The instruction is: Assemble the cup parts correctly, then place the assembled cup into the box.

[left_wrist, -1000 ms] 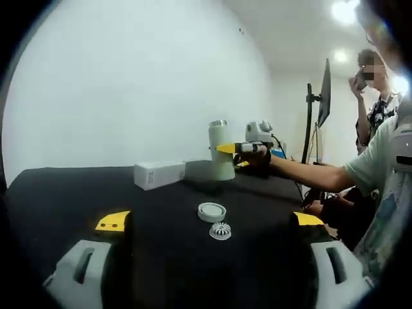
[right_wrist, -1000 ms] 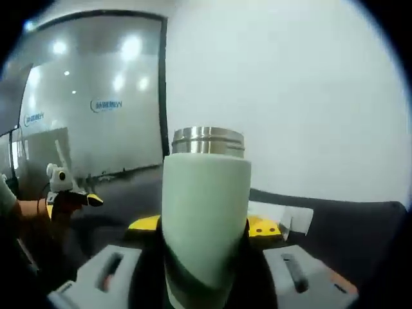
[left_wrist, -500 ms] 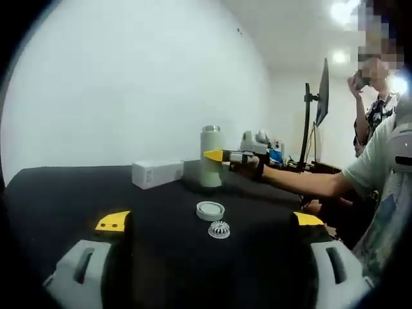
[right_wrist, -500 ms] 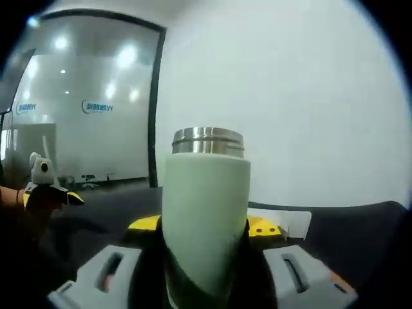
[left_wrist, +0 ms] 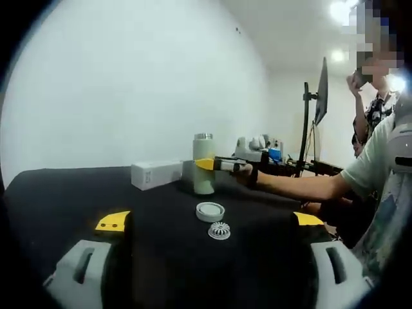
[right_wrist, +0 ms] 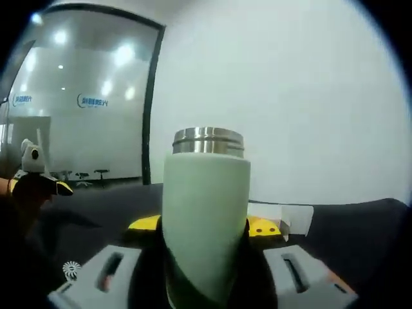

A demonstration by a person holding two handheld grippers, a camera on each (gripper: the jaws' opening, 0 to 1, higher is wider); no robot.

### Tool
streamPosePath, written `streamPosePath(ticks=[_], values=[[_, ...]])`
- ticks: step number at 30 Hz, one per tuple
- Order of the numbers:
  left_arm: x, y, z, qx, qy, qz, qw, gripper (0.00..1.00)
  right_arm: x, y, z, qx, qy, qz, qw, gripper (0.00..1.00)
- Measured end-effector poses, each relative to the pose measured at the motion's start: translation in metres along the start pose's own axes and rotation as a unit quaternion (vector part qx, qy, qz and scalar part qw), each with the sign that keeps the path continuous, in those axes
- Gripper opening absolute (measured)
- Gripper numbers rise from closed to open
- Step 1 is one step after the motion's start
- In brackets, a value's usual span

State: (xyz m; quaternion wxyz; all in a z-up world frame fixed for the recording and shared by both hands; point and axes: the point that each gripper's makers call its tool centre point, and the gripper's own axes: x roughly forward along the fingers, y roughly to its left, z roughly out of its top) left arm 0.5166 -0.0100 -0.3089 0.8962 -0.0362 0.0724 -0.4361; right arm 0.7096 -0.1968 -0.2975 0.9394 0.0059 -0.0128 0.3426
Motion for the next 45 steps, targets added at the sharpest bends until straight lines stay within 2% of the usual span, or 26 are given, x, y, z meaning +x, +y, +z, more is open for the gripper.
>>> streamPosePath(ticks=[5,11,22,32,37,45], values=[[0.001,0.000,0.002,0.001,-0.002,-0.001,1.0000,0.95,-0.003,0.004,-0.002,-0.012,-0.001,0.004,0.9999,0.45],[0.005,-0.005,0.001,0.001,-0.002,-0.004,1.0000,0.96,-0.002,-0.001,-0.011,-0.019,0.004,0.003,0.9998,0.45],[0.004,0.003,0.002,-0.001,-0.002,-0.007,1.0000,0.95,-0.013,0.005,-0.012,-0.022,-0.001,0.004,0.9997,0.46],[0.007,-0.002,0.002,0.001,-0.002,-0.009,1.0000,0.96,-0.017,0.012,-0.013,-0.032,0.000,0.009,0.9994,0.46],[0.006,0.002,0.002,0.000,-0.002,-0.008,1.0000,0.96,-0.019,0.013,-0.010,-0.028,-0.005,0.011,0.9995,0.47],[0.006,0.003,0.003,-0.002,-0.005,-0.011,0.9999,0.96,-0.016,0.010,-0.008,-0.028,-0.006,0.018,0.9994,0.53]])
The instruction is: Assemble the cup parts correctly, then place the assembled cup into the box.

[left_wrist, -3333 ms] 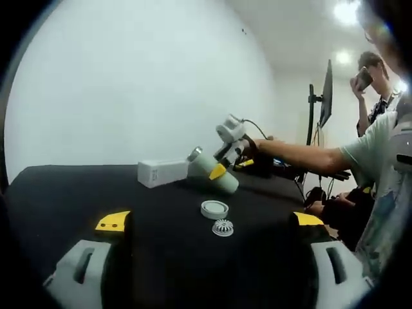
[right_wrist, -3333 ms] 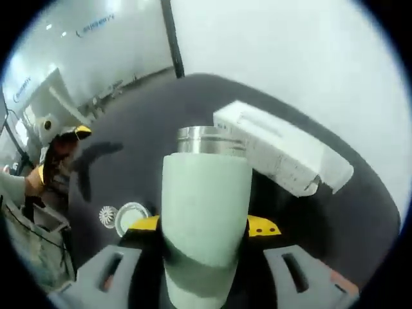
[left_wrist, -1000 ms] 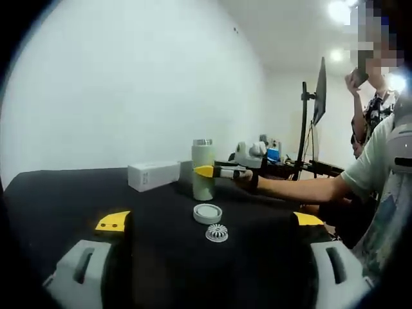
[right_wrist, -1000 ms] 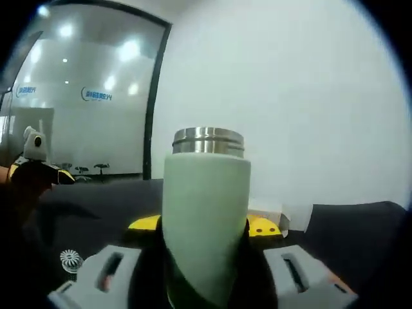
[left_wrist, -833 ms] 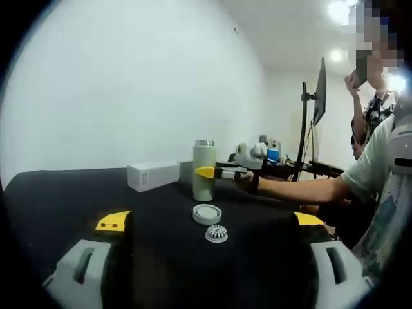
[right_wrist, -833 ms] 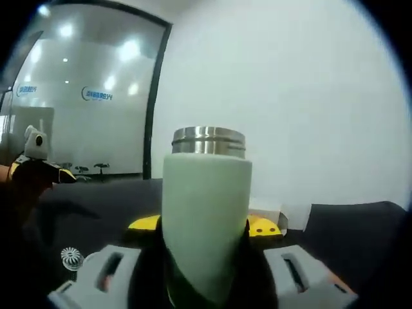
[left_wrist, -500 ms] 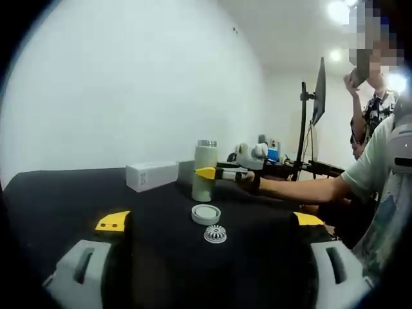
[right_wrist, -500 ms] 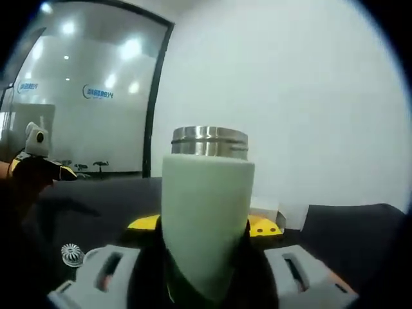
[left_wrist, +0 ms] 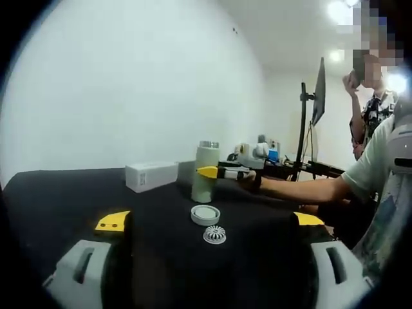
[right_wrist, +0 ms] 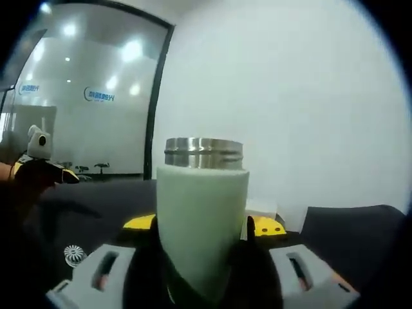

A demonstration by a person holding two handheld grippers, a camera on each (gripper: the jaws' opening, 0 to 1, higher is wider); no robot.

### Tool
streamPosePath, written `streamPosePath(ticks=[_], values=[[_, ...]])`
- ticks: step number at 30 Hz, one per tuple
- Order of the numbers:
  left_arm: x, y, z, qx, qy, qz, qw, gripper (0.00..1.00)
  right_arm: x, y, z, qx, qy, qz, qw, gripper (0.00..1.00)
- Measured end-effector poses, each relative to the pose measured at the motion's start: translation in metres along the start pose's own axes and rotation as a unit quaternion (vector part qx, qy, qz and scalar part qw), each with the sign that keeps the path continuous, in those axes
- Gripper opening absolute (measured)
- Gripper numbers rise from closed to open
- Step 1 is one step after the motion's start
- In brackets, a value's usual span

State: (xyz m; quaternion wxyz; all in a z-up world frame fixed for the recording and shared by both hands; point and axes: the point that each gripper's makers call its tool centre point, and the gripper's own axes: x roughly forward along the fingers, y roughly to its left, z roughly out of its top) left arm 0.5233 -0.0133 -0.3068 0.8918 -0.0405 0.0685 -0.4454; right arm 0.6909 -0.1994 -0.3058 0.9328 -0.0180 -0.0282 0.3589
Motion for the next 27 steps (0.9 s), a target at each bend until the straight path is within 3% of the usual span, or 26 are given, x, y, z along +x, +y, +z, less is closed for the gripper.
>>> streamPosePath(ticks=[8,14,18,21,25,27], values=[[0.005,-0.004,0.000,-0.001,0.000,-0.002,1.0000,0.96,-0.003,0.007,-0.001,0.012,0.008,0.026,0.9995,0.67],[0.007,-0.002,-0.001,-0.001,0.000,-0.005,1.0000,0.96,-0.018,-0.001,0.002,0.004,0.010,0.028,0.9996,0.69],[0.009,-0.005,-0.004,-0.001,0.003,-0.005,1.0000,0.96,-0.038,-0.011,0.010,0.000,0.004,0.016,0.9999,0.67],[0.010,-0.008,-0.005,-0.001,0.003,-0.006,1.0000,0.96,-0.065,-0.008,0.015,-0.004,-0.008,0.009,0.9999,0.65],[0.008,-0.003,-0.008,-0.003,0.005,-0.007,1.0000,0.96,-0.091,0.010,0.014,0.002,-0.009,0.021,0.9997,0.64],[0.007,-0.001,-0.010,-0.004,0.006,-0.008,0.9999,0.96,-0.100,0.024,0.009,0.003,0.000,0.039,0.9992,0.58]])
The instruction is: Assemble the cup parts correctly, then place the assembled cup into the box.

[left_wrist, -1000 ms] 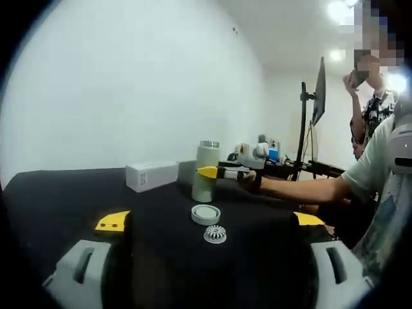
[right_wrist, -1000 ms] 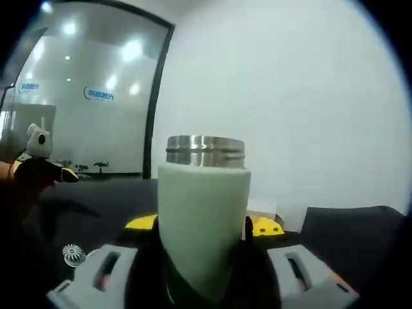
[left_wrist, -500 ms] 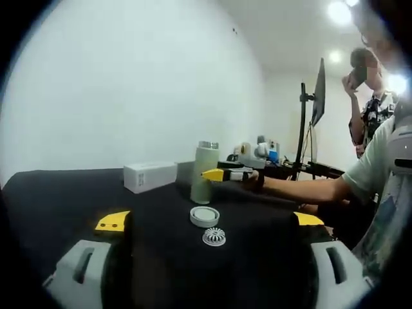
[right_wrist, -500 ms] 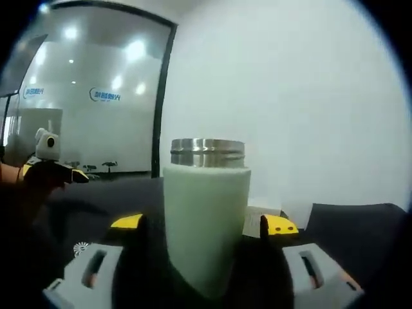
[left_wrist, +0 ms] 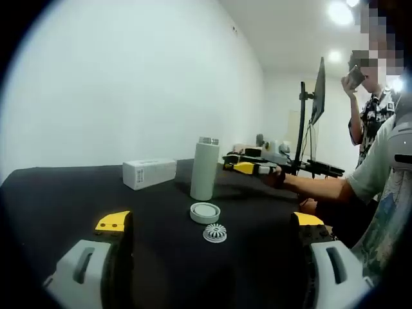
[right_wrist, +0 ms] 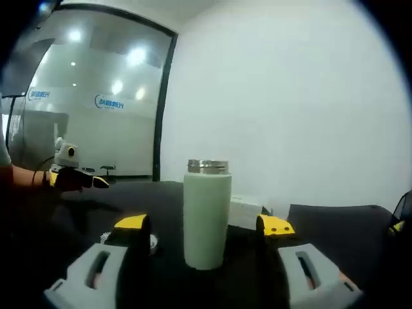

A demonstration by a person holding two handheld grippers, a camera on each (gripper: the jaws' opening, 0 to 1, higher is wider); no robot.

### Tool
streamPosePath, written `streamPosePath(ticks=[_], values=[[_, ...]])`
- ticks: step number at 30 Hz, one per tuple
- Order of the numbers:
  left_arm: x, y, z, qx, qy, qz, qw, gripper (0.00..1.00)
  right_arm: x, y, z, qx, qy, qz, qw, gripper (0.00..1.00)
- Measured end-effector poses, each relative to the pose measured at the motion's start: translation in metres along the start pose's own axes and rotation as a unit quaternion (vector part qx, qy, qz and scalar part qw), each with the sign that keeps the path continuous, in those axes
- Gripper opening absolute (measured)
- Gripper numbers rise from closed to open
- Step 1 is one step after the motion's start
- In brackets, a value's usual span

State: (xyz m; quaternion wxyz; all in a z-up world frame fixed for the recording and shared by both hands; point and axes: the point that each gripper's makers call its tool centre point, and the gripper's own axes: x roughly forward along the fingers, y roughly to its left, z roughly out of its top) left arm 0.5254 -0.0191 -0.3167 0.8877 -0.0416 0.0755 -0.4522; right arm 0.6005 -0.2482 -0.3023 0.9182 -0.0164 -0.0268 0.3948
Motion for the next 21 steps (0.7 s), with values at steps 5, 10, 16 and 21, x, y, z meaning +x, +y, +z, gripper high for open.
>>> streamPosePath(ticks=[5,10,16,21], values=[[-0.002,-0.002,-0.006,0.002,0.004,-0.003,1.0000,0.96,-0.005,0.048,-0.019,0.010,0.037,0.055,0.9978,0.43],[-0.007,0.003,-0.010,0.012,0.009,-0.002,0.9999,0.92,0.002,0.087,-0.034,0.007,0.058,0.085,0.9947,0.43],[0.009,0.007,-0.016,0.007,0.000,0.001,1.0000,0.74,-0.007,0.094,-0.031,0.008,0.055,0.077,0.9955,0.43],[0.041,-0.003,-0.037,0.057,0.038,0.024,0.9973,0.60,-0.028,0.074,-0.022,0.009,0.049,0.057,0.9971,0.43]])
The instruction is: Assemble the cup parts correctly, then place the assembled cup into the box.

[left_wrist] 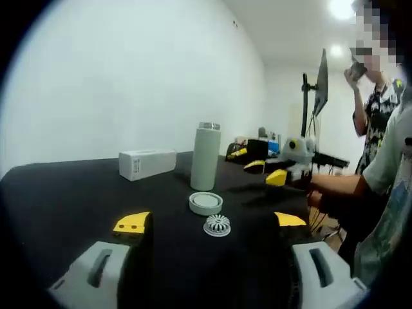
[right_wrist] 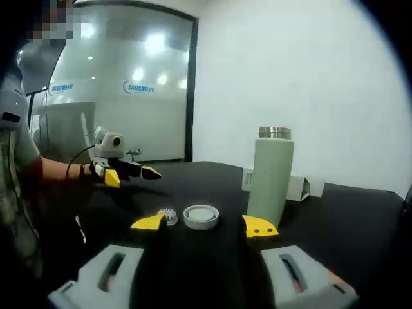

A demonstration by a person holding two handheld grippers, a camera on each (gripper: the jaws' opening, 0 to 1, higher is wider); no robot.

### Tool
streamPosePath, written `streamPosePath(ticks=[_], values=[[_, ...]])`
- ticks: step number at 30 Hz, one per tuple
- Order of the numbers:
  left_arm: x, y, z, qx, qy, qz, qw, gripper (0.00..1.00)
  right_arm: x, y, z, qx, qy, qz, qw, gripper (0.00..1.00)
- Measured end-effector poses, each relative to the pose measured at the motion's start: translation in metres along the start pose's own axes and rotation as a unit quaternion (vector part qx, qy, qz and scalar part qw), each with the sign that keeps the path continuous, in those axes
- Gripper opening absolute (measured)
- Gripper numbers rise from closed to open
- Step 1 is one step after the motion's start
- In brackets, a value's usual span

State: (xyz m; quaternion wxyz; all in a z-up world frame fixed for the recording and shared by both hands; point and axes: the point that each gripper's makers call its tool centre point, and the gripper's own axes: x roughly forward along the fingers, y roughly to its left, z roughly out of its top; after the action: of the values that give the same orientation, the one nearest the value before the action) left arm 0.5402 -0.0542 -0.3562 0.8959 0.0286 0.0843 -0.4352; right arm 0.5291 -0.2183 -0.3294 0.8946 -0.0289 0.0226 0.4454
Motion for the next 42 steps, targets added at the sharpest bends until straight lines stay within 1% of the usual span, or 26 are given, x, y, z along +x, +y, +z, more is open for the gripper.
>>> streamPosePath(ticks=[1,2,3,4,5,6,7,9,10,11,12,13,15,17,21,25,28,31,39,42], values=[[0.006,-0.002,-0.003,0.011,0.007,0.001,0.9999,0.54,-0.006,-0.004,0.001,-0.001,-0.002,-0.005,1.0000,0.43],[0.014,-0.007,-0.003,-0.001,0.001,-0.006,1.0000,0.53,-0.010,-0.007,0.002,-0.001,-0.002,-0.010,0.9999,0.43],[0.019,-0.009,-0.006,-0.014,0.011,-0.015,0.9997,0.52,-0.017,-0.013,0.001,-0.004,-0.001,-0.017,0.9998,0.43],[0.023,-0.006,-0.007,-0.015,0.014,-0.018,0.9996,0.51,-0.021,-0.015,0.002,-0.007,-0.001,-0.022,0.9997,0.43],[0.027,-0.007,-0.007,-0.013,0.015,-0.020,0.9996,0.51,-0.025,-0.019,0.002,-0.007,-0.002,-0.025,0.9997,0.42],[0.029,-0.008,-0.010,-0.006,0.027,-0.023,0.9994,0.49,-0.028,-0.020,0.002,-0.006,-0.003,-0.027,0.9996,0.42],[0.034,-0.009,-0.011,-0.002,0.037,-0.023,0.9991,0.46,-0.031,-0.023,0.003,-0.005,-0.005,-0.031,0.9995,0.42],[0.039,-0.010,-0.012,-0.001,0.040,-0.025,0.9989,0.41,-0.037,-0.026,0.003,-0.003,-0.009,-0.037,0.9993,0.42],[0.042,-0.007,-0.015,0.000,0.049,-0.022,0.9986,0.37,-0.039,-0.027,0.003,-0.002,-0.011,-0.039,0.9992,0.42],[0.044,-0.006,-0.017,0.003,0.050,-0.020,0.9986,0.36,-0.040,-0.028,0.003,-0.001,-0.013,-0.041,0.9991,0.42],[0.046,-0.010,-0.018,0.004,0.052,-0.022,0.9984,0.37,-0.041,-0.029,0.003,0.000,-0.014,-0.042,0.9990,0.42],[0.048,-0.014,-0.019,0.003,0.055,-0.032,0.9980,0.39,-0.041,-0.028,0.003,0.000,-0.014,-0.042,0.9990,0.42],[0.052,-0.012,-0.022,0.004,0.063,-0.034,0.9974,0.42,-0.041,-0.028,0.003,0.000,-0.016,-0.043,0.9990,0.42],[0.054,-0.013,-0.026,0.009,0.073,-0.035,0.9967,0.40,-0.042,-0.027,0.003,0.002,-0.018,-0.042,0.9990,0.42],[0.055,-0.016,-0.028,0.006,0.075,-0.036,0.9965,0.38,-0.043,-0.027,0.002,0.005,-0.021,-0.041,0.9989,0.42],[0.058,-0.019,-0.029,0.016,0.074,-0.034,0.9965,0.34,-0.044,-0.027,0.001,0.007,-0.022,-0.042,0.9989,0.41],[0.059,-0.018,-0.031,0.021,0.073,-0.032,0.9966,0.29,-0.045,-0.026,0.000,0.009,-0.023,-0.043,0.9988,0.41],[0.058,-0.016,-0.035,0.032,0.080,-0.030,0.9958,0.24,-0.045,-0.026,-0.001,0.011,-0.023,-0.043,0.9987,0.41],[0.059,-0.016,-0.034,0.033,0.076,-0.032,0.9960,0.22,-0.047,-0.025,0.000,0.013,-0.026,-0.044,0.9986,0.41],[0.056,-0.014,-0.030,0.014,0.070,-0.036,0.9968,0.22,-0.046,-0.024,-0.001,0.014,-0.025,-0.043,0.9987,0.41]])
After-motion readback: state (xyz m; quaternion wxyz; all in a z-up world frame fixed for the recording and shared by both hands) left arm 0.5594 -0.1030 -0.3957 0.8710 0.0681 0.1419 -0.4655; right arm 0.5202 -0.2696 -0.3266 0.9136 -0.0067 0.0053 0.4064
